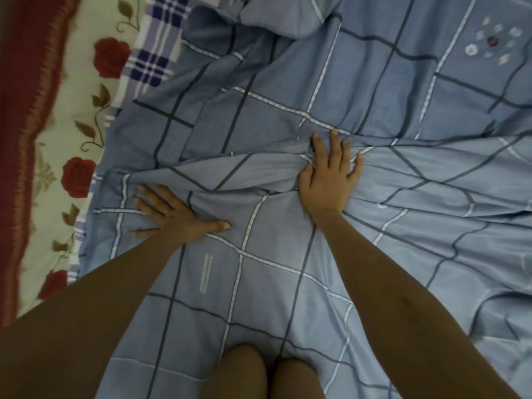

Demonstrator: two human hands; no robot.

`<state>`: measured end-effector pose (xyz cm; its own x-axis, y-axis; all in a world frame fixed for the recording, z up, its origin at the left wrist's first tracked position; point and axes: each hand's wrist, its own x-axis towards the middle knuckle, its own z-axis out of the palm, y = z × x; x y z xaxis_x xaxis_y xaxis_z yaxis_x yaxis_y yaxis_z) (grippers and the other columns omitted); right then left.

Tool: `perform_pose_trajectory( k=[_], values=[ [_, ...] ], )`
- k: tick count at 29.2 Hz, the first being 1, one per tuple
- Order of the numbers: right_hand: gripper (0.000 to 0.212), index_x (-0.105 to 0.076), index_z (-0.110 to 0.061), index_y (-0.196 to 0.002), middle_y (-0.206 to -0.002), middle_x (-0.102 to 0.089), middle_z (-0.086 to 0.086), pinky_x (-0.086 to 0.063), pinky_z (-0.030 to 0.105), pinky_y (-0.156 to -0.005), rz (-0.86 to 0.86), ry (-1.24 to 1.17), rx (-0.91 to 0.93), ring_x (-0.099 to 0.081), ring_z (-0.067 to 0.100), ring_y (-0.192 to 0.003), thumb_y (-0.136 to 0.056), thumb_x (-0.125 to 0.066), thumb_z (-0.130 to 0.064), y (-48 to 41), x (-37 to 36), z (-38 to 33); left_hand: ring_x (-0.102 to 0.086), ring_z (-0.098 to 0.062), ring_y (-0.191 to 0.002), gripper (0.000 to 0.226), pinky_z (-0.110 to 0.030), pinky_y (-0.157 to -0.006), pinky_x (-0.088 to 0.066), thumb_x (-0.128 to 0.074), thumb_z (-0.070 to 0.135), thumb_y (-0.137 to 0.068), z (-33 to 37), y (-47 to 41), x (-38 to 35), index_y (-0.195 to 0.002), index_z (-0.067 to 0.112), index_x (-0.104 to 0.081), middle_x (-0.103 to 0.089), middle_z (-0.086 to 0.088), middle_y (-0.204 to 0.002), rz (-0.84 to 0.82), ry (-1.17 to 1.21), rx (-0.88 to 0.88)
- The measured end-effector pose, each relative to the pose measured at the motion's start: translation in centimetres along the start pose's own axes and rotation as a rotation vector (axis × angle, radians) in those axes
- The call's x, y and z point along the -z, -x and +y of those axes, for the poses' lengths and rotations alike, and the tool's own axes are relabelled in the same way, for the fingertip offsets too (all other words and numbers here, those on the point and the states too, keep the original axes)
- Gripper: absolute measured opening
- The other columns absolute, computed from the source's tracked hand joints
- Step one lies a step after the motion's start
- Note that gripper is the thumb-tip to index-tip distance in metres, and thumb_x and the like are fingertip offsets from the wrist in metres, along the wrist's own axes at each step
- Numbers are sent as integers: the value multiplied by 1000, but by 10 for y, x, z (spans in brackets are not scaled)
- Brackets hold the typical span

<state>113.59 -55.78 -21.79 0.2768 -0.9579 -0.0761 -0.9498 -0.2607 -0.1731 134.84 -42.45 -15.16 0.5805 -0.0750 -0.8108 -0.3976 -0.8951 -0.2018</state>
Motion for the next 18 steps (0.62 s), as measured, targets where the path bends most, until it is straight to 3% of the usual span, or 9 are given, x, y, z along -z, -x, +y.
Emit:
perform_pose_trajectory(
  k=[3,6,8,10,12,14,15,18],
  values=[
    [63,-32,-26,-147,-154,-30,4,-4,48,-114,-98,-38,36,-28,26,-140,-86,-39,-40,3,12,4,24,-38,-139,156,-56,-111,9,-76,72,-43,-4,7,3,-145,6,23,32,-20,-149,66,16,-91],
    [62,-35,-20,-146,-151,-35,5,-11,42,-111,-207,-107,176,-35,24,-137,-87,-33,-39,20,30,24,14,-36,-143,137,-55,-112,8,-64,72,-56,10,19,-10,-148,2,9,17,-21,-154,296,213,-59],
    [59,-40,-17,-143,-146,-43,6,-21,39,-107,-204,-218,173,-41,24,-133,-87,-33,-35,35,48,52,-4,-35,-144,84,-52,-114,-3,-47,47,-93,31,34,-26,-150,3,-4,0,-21,-156,377,366,-15],
    [61,-40,-16,-143,-145,-43,7,-23,38,-107,-126,-230,48,-39,23,-132,-84,-41,-32,60,63,93,-37,-38,-133,52,-48,-105,-32,-41,25,-98,51,65,-50,-144,5,-29,-30,-24,-148,661,265,-205],
    [66,-39,-14,-142,-146,-40,11,-20,42,-108,-26,-185,-159,-35,26,-133,-80,-51,-32,86,76,136,-43,-37,-127,68,-43,-101,-36,-64,17,-82,79,99,-72,-142,8,-33,-35,-22,-145,757,133,-557],
    [70,-36,-11,-143,-149,-32,17,-22,48,-108,37,-187,-388,-31,34,-135,-80,-54,-35,114,86,167,-30,-37,-136,85,-43,-105,-31,-67,8,-76,103,124,-95,-147,7,-22,-14,-22,-153,558,80,-941],
    [71,-33,-11,-145,-151,-27,19,-24,48,-107,70,-186,-525,-30,37,-136,-81,-56,-32,134,90,188,-30,-35,-136,89,-41,-102,-36,-66,7,-76,116,140,-105,-149,9,-16,-5,-18,-156,439,37,-1064],
    [76,-20,-12,-149,-153,-13,23,-33,44,-102,207,-197,-973,-30,39,-135,-85,-60,-17,191,100,248,-37,-32,-132,106,-38,-94,-42,-74,14,-76,156,167,-143,-150,14,0,14,-13,-156,180,-143,-1219]
  ],
)
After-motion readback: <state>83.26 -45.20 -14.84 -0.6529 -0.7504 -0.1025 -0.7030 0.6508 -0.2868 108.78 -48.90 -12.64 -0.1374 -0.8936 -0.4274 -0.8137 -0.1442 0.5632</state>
